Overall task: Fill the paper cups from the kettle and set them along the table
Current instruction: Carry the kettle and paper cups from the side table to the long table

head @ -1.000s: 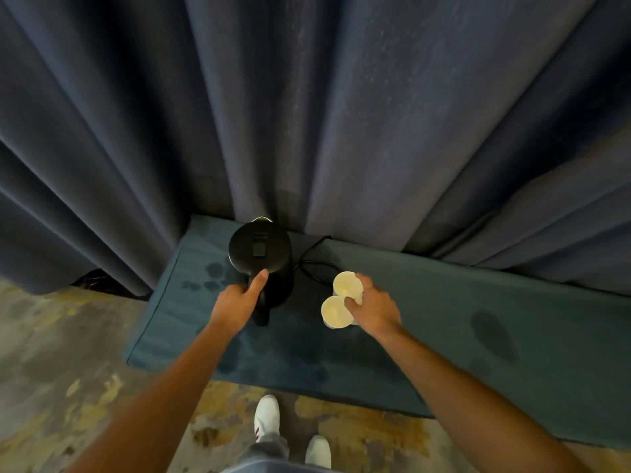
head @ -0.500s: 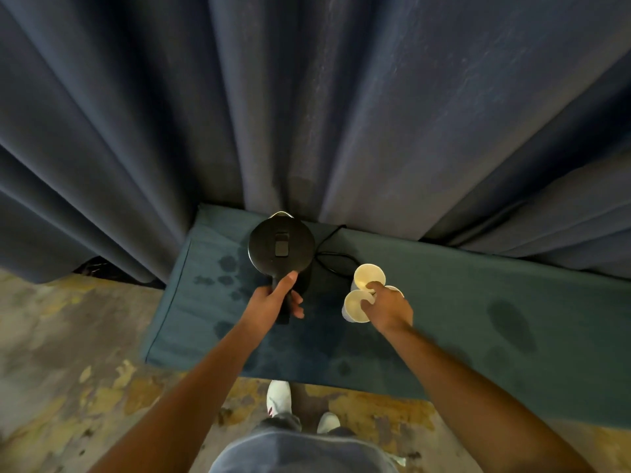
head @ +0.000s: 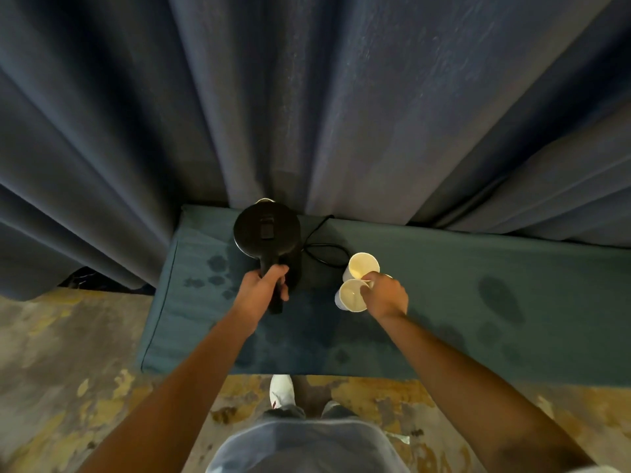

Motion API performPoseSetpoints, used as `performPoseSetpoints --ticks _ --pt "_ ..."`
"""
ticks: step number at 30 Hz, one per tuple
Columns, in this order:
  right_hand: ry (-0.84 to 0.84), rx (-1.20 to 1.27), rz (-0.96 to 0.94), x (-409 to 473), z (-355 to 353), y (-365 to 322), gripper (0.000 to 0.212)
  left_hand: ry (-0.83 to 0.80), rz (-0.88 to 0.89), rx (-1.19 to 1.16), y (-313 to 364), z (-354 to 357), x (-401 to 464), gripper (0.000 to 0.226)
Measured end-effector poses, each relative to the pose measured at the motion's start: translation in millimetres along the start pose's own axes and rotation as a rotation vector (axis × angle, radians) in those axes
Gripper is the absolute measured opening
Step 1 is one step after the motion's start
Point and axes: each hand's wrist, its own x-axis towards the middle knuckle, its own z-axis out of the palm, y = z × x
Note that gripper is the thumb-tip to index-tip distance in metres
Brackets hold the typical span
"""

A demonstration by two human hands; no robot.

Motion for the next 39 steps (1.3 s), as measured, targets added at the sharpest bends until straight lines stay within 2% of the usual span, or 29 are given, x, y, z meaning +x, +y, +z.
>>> performPoseSetpoints --ticks 4,9,16,28,39 --pt "0.007 0.081 0.014 -4 -7 5 0.034 0.106 0.082 -0.054 -10 7 -2 0.035" --pt "0.030 0.178 0.012 -11 -22 6 0.034 0.159 0.136 -0.094 -17 8 -6 0.035" --pt "0.026 0.141 -0.091 -29 -38 11 0.030 0.161 0.197 -0.091 -10 16 -23 0.037" --pt "0.041 0.177 -0.106 -73 -55 59 0.034 -0.064 0.284 -0.067 26 46 -102 0.041" --pt "0.143 0.213 0.047 -156 -58 149 0.038 -0.330 0.268 0.005 4 115 -167 0.043"
